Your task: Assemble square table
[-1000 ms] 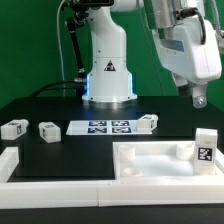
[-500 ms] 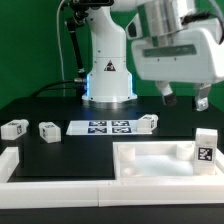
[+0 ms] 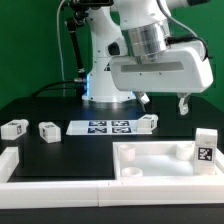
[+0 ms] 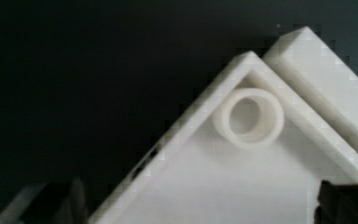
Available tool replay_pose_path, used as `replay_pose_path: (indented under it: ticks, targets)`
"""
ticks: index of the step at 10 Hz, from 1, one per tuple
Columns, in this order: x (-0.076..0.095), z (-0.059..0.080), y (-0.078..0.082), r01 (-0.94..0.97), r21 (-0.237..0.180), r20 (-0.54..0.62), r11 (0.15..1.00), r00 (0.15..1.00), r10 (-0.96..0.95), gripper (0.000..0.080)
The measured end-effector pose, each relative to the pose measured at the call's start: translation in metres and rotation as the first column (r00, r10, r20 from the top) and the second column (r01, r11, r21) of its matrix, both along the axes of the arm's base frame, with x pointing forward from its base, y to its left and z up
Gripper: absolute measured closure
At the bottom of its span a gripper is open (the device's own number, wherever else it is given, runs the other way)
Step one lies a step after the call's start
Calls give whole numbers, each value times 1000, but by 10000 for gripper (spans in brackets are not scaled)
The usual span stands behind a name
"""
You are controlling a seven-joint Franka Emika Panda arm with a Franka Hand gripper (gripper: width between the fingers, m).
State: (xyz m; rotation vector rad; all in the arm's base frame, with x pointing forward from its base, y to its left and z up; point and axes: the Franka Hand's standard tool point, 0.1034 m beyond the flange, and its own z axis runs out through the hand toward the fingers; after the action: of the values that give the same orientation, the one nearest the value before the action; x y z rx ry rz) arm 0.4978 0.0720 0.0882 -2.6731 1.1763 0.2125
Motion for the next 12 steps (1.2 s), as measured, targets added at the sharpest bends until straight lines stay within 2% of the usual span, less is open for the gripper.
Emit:
replay_pose_path:
  ticks: [2,3,5,6,7,8,9,10,11,12]
  targets:
    - [-3,-1,-3,3,13,-26,1000,1000,-3,151]
    - [-12,-4,-4,6,37,-60,999,998,-4,151]
    - [-59,-21,-12,-27,144,-198,989,979,56,151]
    - [-85,-30,-18,-66,179,-234,982,966,108,151]
    - [-102,-36,-21,-112,180,-244,977,957,155,151]
    - [-108,-34,-19,-97,235,-300,967,939,167,151]
    - [-107,-34,-23,-69,304,-364,950,913,183,151]
    - [-103,-38,-27,-50,325,-390,944,902,183,151]
    - [-109,-39,-26,-18,376,-436,926,879,194,151]
    - [-120,-46,-24,32,415,-472,909,862,186,151]
